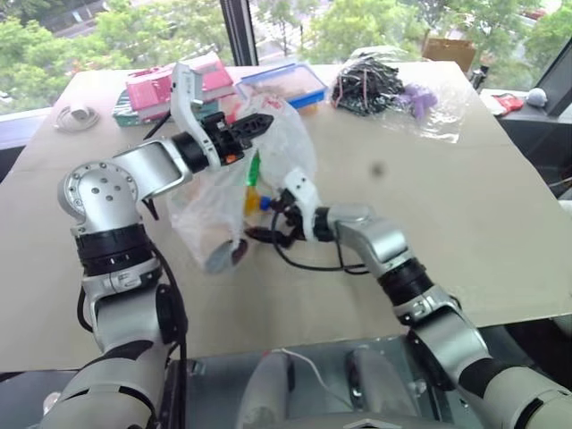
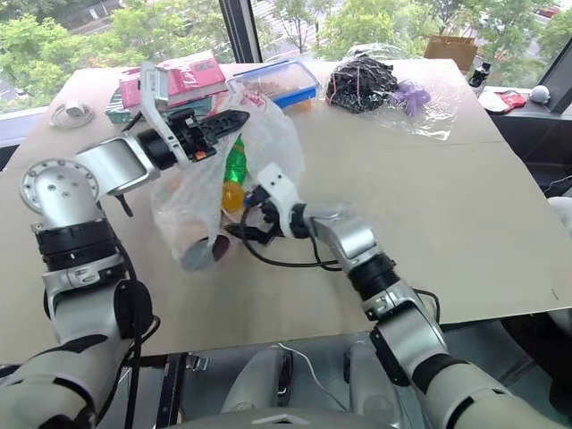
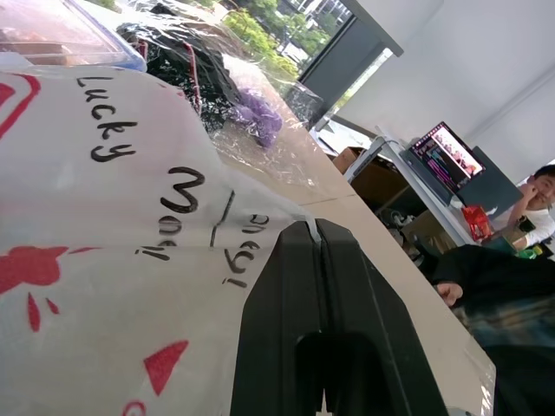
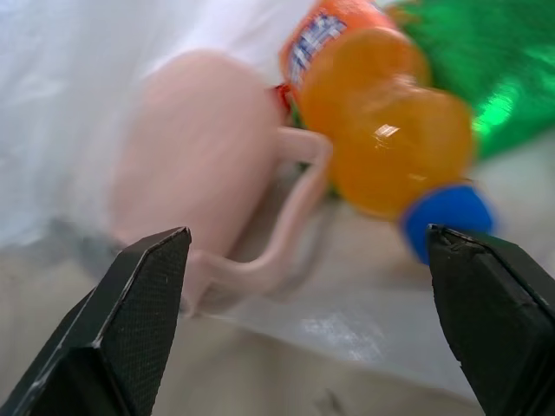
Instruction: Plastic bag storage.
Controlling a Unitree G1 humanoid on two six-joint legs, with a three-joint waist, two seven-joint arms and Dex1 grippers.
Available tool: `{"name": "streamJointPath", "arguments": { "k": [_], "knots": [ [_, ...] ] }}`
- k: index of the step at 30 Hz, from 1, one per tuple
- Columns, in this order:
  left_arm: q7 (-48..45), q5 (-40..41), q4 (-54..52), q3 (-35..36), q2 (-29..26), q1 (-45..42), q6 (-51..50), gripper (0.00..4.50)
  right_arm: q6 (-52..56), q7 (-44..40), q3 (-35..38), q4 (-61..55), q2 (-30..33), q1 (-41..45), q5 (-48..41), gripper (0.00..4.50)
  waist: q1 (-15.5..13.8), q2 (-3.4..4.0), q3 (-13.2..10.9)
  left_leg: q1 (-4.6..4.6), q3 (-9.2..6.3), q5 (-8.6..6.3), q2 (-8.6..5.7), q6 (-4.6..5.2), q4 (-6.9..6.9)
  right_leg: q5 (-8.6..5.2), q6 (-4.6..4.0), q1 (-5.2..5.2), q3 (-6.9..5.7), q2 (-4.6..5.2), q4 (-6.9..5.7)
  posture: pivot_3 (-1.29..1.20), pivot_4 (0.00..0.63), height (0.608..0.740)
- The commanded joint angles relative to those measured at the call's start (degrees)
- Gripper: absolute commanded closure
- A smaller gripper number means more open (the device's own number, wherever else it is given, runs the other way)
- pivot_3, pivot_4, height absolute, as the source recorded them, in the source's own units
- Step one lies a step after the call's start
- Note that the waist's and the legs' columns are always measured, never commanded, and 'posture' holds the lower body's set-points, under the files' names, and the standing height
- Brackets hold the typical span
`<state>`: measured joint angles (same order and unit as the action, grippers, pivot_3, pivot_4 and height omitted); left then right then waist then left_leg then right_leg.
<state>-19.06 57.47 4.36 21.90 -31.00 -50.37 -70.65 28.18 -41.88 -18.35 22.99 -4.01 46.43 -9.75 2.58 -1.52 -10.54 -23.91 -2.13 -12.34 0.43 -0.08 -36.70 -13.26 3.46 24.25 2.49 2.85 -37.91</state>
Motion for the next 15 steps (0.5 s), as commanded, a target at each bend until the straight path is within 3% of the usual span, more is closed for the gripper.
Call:
{"name": "streamJointPath", "arguments": {
  "k": [1,9,15],
  "knots": [
    [-4.95,-0.32,1.19,0.71,-4.37,0.9,0.2,4.5,-4.38,2.99,2.76,-2.73,0.71,0.44,0.84,0.1,-0.04,0.0,0.0,0.0,0.0,0.0,0.0,-0.01,0.0,0.0,0.0,0.0,0.0,0.0,0.0,0.0,0.15,0.74],
    [-20.8,-1.99,8.92,-3.54,-13.39,1.15,-1.04,4.5,1.74,7.81,5.87,-24.11,7.87,-7.23,0.41,0.1,-0.15,0.0,0.0,-0.07,-0.05,0.04,-0.03,-0.06,0.01,-0.01,0.0,0.0,-0.08,0.03,0.06,0.0,0.15,0.74],
    [-26.47,-4.65,15.5,-5.1,-14.34,-2.17,0.67,4.5,2.82,9.72,5.88,-23.43,4.68,-4.02,-0.33,0.1,0.23,0.0,0.0,0.06,-0.02,0.02,0.13,-0.02,0.02,-0.01,0.0,0.0,-0.04,-0.15,-0.05,0.0,0.15,0.74]
  ]
}}
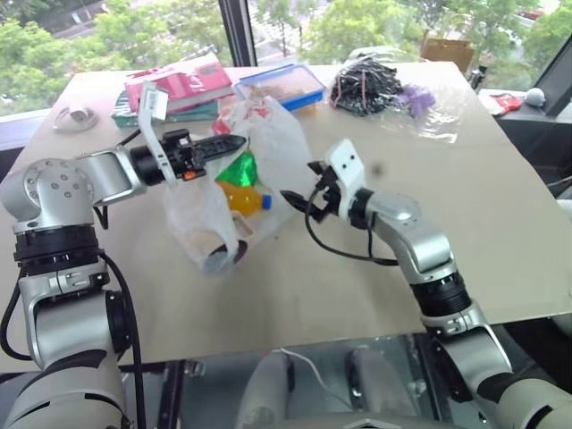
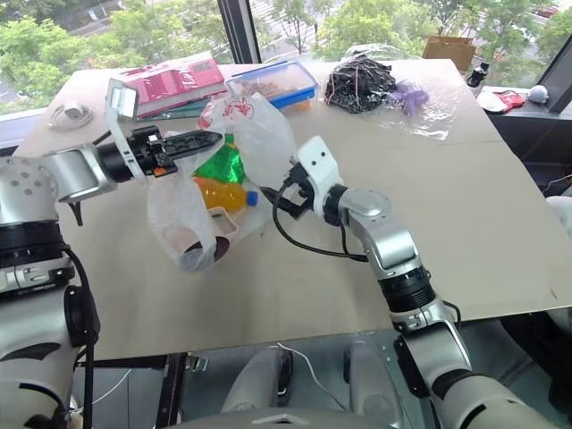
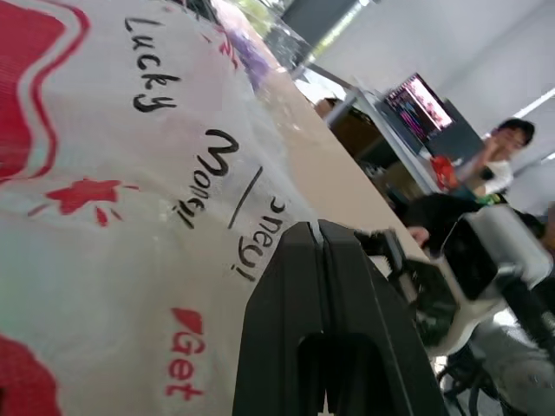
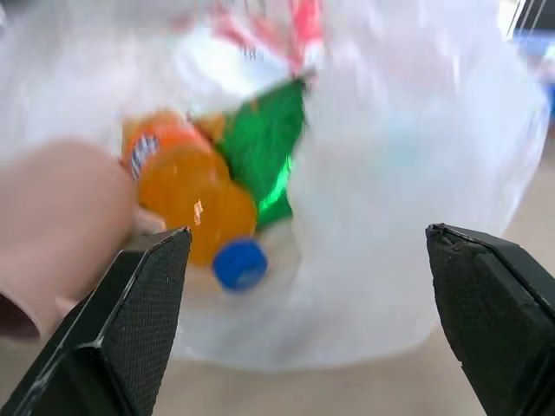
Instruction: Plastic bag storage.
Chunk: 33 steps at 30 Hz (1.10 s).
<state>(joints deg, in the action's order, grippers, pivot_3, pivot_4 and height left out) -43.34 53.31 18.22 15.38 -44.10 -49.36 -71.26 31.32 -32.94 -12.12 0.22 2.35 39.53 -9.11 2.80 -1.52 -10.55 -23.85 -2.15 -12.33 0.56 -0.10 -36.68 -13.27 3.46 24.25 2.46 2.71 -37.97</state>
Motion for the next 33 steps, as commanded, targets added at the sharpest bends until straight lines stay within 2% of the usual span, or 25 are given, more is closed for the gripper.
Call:
{"name": "streamJointPath", "arguments": {
  "k": [1,6,12,15,18,22,29,31,33],
  "knots": [
    [-2.58,-0.95,2.88,1.48,-1.22,-4.19,1.74,4.5,-1.15,0.73,-0.85,0.89,-2.51,4.06,-0.6,0.1,0.01,0.0,0.0,-0.01,0.0,0.0,0.01,0.0,0.0,0.0,0.0,0.0,0.0,-0.01,0.01,0.0,0.15,0.74],
    [-3.47,-2.35,7.78,2.66,-0.77,-8.55,3.49,4.5,-6.12,-0.8,-3.01,11.52,-8.52,9.82,-0.33,0.1,-0.1,-0.01,0.0,-0.03,0.04,0.0,-0.02,0.0,-0.02,0.0,0.0,-0.01,0.02,0.02,0.05,0.0,0.15,0.74],
    [-3.33,-1.27,7.52,5.42,-0.95,-8.51,2.25,4.5,-15.78,-0.12,-5.3,27.02,-14.67,15.0,2.15,0.1,-0.28,-0.02,0.0,-0.06,0.05,0.0,-0.04,-0.01,0.0,0.0,0.0,0.0,0.02,0.06,0.1,0.0,0.15,0.74],
    [-3.12,-1.48,5.49,6.4,-1.14,-6.75,1.73,4.5,-21.15,6.26,-3.81,33.56,-15.62,18.01,4.41,0.1,-0.24,-0.02,-0.01,-0.07,0.04,0.0,-0.06,-0.01,0.0,0.0,0.0,0.0,0.02,0.09,0.09,0.0,0.15,0.74],
    [-2.48,-1.38,4.53,7.68,-1.35,-5.59,1.13,4.5,-24.24,16.22,-1.51,37.79,-13.64,20.0,7.47,0.1,-0.2,-0.02,-0.01,-0.06,0.0,0.02,-0.04,-0.05,0.01,0.0,0.0,0.03,0.01,0.08,0.03,0.0,0.15,0.74],
    [-1.74,-2.05,3.28,8.04,-1.29,-4.09,1.56,4.5,-23.33,23.83,2.48,33.53,-9.49,17.72,8.87,0.1,-0.22,-0.02,-0.01,-0.06,-0.02,0.09,-0.04,-0.16,0.05,0.0,-0.01,0.04,0.01,0.1,0.05,0.0,0.15,0.74],
    [-0.35,-3.31,1.97,6.68,1.05,-4.02,3.88,4.5,-14.23,27.65,2.88,16.42,-2.74,8.35,14.61,0.1,-0.42,-0.03,0.0,-0.11,0.0,0.03,-0.16,-0.04,0.07,0.0,0.0,0.03,0.01,0.19,0.08,0.0,0.15,0.74],
    [-0.35,-4.17,2.6,5.92,1.64,-4.84,4.83,4.5,-11.1,26.2,3.5,11.64,-1.24,6.43,13.9,0.1,-0.37,-0.03,0.0,-0.1,-0.01,0.03,-0.15,-0.04,0.06,0.0,0.0,0.03,0.0,0.18,0.05,0.0,0.15,0.74],
    [-0.59,-4.86,3.32,5.38,2.05,-5.76,5.45,4.5,-6.0,18.73,2.03,4.42,0.63,4.05,9.71,0.1,-0.35,-0.03,0.0,-0.1,-0.02,0.03,-0.13,-0.03,0.06,0.0,0.0,0.03,0.0,0.16,0.04,0.0,0.15,0.74]
  ]
}}
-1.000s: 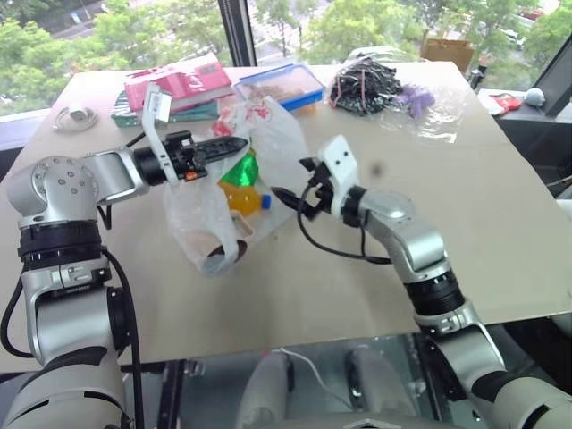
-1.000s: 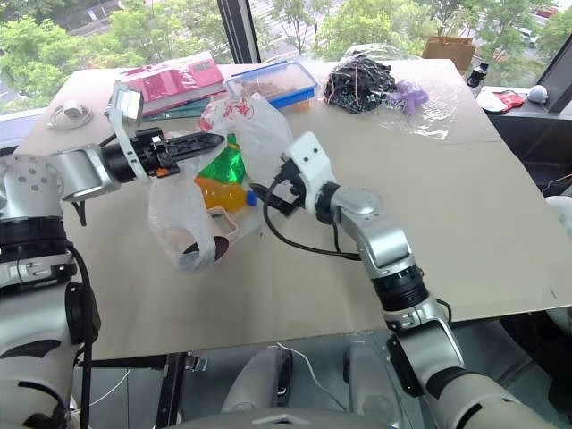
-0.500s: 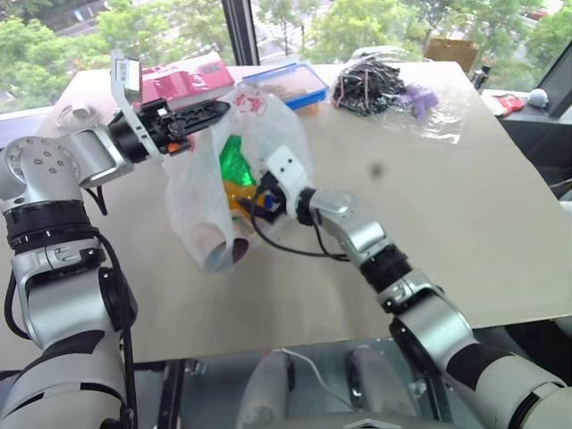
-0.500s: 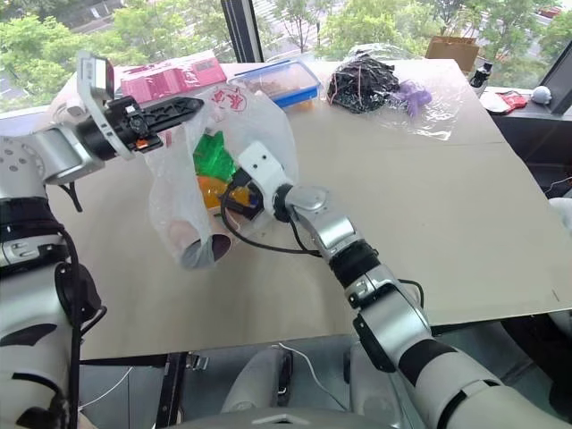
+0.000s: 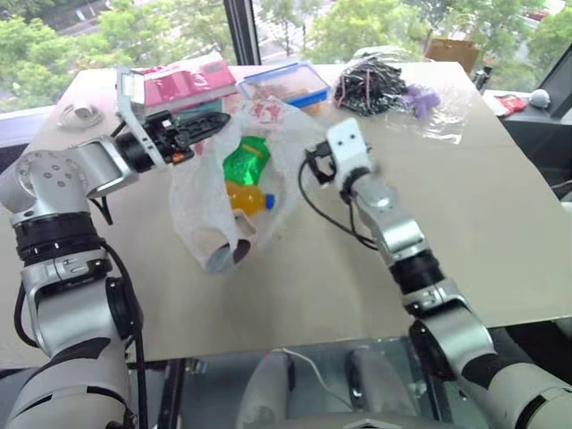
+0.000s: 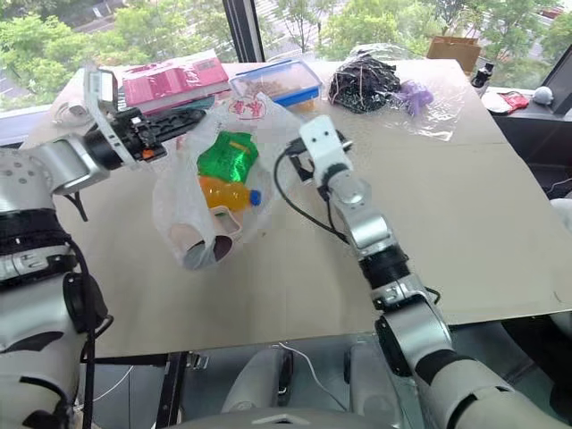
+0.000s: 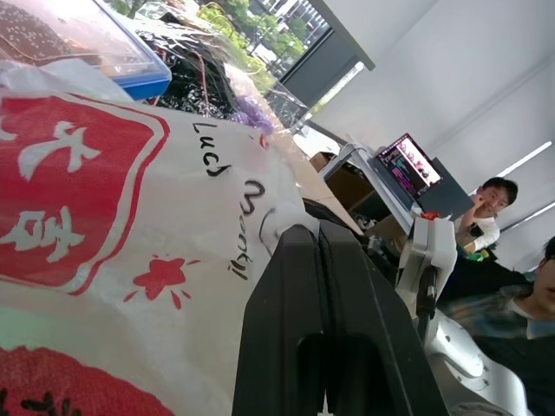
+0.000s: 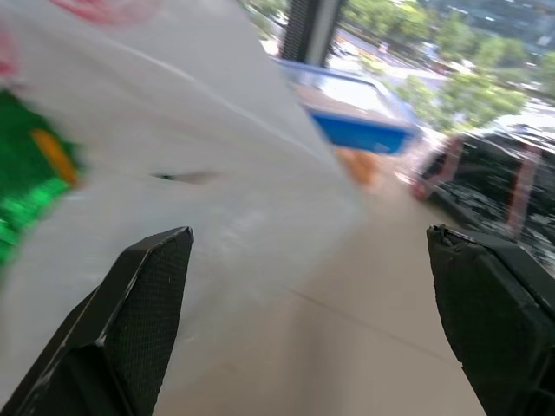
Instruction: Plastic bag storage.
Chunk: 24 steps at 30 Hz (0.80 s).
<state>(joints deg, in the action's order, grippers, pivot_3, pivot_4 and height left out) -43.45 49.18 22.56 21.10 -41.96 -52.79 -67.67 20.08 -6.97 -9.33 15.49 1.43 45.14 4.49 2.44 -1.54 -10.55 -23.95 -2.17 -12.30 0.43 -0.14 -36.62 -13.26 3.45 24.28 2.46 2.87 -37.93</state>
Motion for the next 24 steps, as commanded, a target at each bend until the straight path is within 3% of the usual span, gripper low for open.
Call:
{"name": "streamJointPath", "arguments": {
  "k": [1,6,16,24],
  "knots": [
    [-0.87,-1.05,-0.79,-0.75,-0.06,-2.62,2.1,4.5,7.3,-11.65,-2.16,-14.77,2.71,-2.77,-6.17,0.1,0.01,0.0,0.0,0.0,0.0,0.0,0.0,0.0,0.0,0.0,0.0,0.0,0.0,-0.01,0.0,0.0,0.15,0.74],
    [-1.57,-2.77,-0.06,-1.63,0.14,-2.29,3.74,4.5,10.91,-18.3,-7.43,-22.85,5.32,-3.02,-6.93,0.1,1.06,0.0,0.0,0.04,0.06,-0.01,0.05,0.02,0.0,0.0,0.0,0.0,0.04,-0.06,0.0,0.0,0.15,0.74],
    [0.49,-3.46,-2.86,-0.03,0.75,-0.78,4.47,4.5,-5.11,-12.42,-23.04,1.49,3.08,7.49,12.59,0.1,1.2,-0.01,0.01,0.04,0.05,0.0,0.06,0.01,-0.1,0.0,0.0,-0.02,0.04,-0.07,-0.03,0.0,0.15,0.74],
    [2.4,-3.29,-4.22,2.56,-0.19,1.37,4.22,4.5,-13.4,-9.58,-30.1,8.89,1.95,10.01,24.85,0.1,1.45,-0.02,0.01,0.0,0.02,0.01,0.04,-0.01,-0.1,0.0,0.0,0.0,0.03,-0.04,-0.02,0.0,0.15,0.74]
  ]
}}
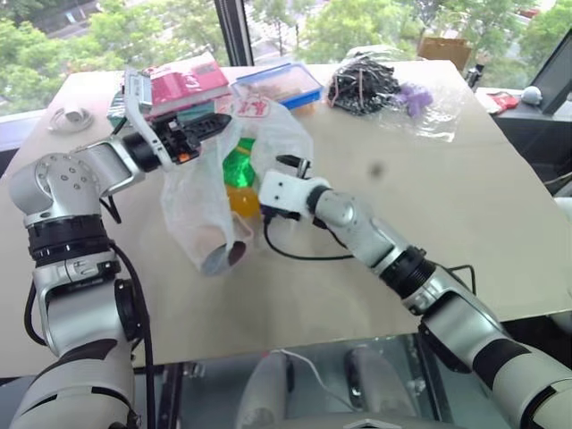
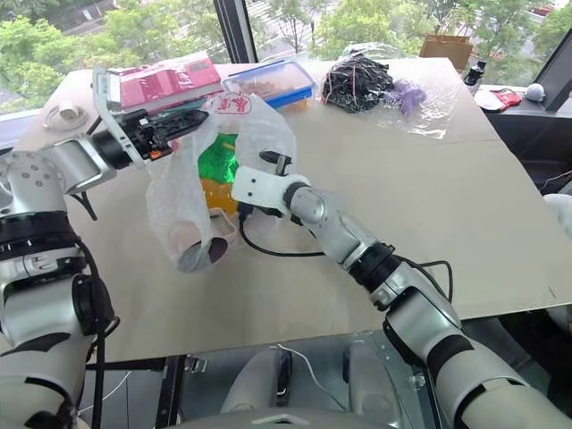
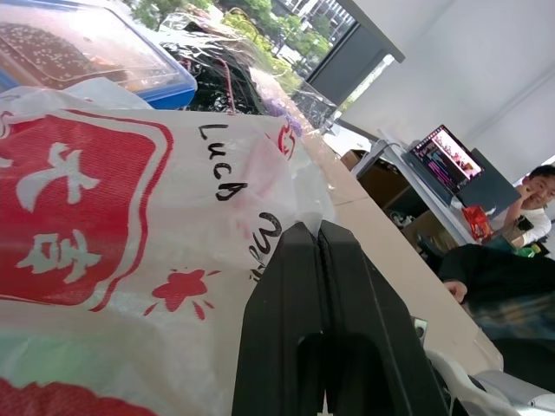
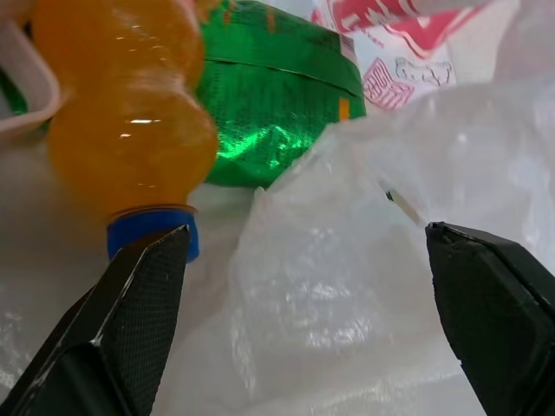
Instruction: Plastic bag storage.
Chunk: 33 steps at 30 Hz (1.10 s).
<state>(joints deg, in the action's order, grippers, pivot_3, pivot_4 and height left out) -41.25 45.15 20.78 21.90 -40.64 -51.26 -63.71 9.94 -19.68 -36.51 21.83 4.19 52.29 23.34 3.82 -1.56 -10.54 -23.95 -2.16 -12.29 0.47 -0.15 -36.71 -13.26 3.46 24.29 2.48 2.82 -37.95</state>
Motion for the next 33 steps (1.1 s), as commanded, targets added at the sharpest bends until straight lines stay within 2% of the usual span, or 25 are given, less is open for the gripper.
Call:
{"name": "streamJointPath", "arguments": {
  "k": [1,5,11,14,20,24,25,30,31,33],
  "knots": [
    [0.21,0.69,-2.49,1.83,-1.55,0.01,0.35,4.5,-3.77,5.32,-3.97,5.32,-1.06,3.69,8.48,0.1,0.11,0.0,0.0,0.03,0.0,0.0,0.01,0.0,0.0,0.0,0.0,0.0,0.0,-0.01,-0.02,0.0,0.15,0.74],
    [0.46,0.61,-2.42,2.09,-1.68,0.33,0.67,4.5,-5.17,13.85,-3.84,14.98,0.46,7.38,14.74,0.1,0.01,-0.02,0.01,0.09,-0.01,0.02,-0.01,-0.02,0.01,0.0,-0.01,-0.02,0.0,0.0,-0.07,0.0,0.15,0.74],
    [-0.08,0.04,-1.61,1.74,-2.03,0.38,1.59,4.5,-6.17,16.96,-2.01,19.81,0.11,6.71,15.57,0.1,-0.2,-0.07,0.04,0.04,-0.01,0.06,-0.06,-0.1,0.04,0.0,-0.01,-0.02,0.01,0.05,0.0,0.0,0.15,0.74],
    [0.0,-0.64,0.78,2.18,-2.6,-0.47,2.63,4.5,-5.3,17.73,-0.2,18.8,1.03,5.87,15.16,0.1,0.22,-0.07,0.04,0.04,-0.02,0.07,-0.03,-0.12,0.11,0.0,-0.01,0.0,0.0,0.02,0.01,0.0,0.15,0.74],
    [-1.0,-1.37,0.69,0.74,-2.69,-0.71,3.39,4.5,-3.34,16.43,7.32,7.31,5.48,-0.06,11.8,0.1,-0.45,-0.08,0.04,0.01,-0.05,0.02,-0.08,-0.03,0.1,0.0,-0.01,-0.01,-0.03,0.07,0.03,0.0,0.15,0.74],
    [-1.03,-1.26,0.03,0.21,-1.74,-0.72,3.32,4.5,-5.34,15.27,12.33,4.7,4.19,-3.68,5.84,1.27,-0.38,-0.09,0.04,0.03,-0.03,0.01,-0.07,-0.02,0.09,0.0,-0.01,-0.02,-0.02,0.06,0.02,0.0,0.15,0.74],
    [-1.04,-1.24,0.04,0.13,-1.53,-0.8,3.33,4.5,-5.63,15.17,13.42,4.32,3.68,-4.27,4.54,1.93,-0.31,-0.09,0.04,0.03,-0.04,0.01,-0.06,-0.02,0.09,0.0,-0.01,-0.02,-0.02,0.05,0.0,0.0,0.15,0.74],
    [-0.97,-1.41,0.34,0.23,-1.1,-1.14,3.5,4.5,-7.16,15.42,18.95,-1.51,1.07,-7.71,-2.18,4.29,-0.12,-0.09,0.04,0.04,0.0,0.01,-0.05,-0.02,0.09,0.0,-0.01,-0.02,0.01,0.04,0.0,0.0,0.15,0.74],
    [-0.91,-1.41,0.33,0.3,-0.99,-1.2,3.48,4.5,-7.31,14.41,19.61,-3.61,0.52,-8.97,-3.85,4.49,-0.12,-0.09,0.04,0.04,-0.02,0.01,-0.05,-0.02,0.09,0.0,-0.01,-0.02,0.0,0.04,0.0,0.0,0.15,0.74],
    [-0.55,-1.2,-0.21,0.45,-0.46,-1.1,3.26,4.5,-7.12,11.21,18.99,-7.25,0.8,-10.99,-5.06,4.49,-0.14,-0.09,0.04,0.04,-0.01,0.01,-0.05,-0.02,0.09,0.0,0.0,-0.02,0.01,0.04,0.0,0.0,0.15,0.74]
  ]
}}
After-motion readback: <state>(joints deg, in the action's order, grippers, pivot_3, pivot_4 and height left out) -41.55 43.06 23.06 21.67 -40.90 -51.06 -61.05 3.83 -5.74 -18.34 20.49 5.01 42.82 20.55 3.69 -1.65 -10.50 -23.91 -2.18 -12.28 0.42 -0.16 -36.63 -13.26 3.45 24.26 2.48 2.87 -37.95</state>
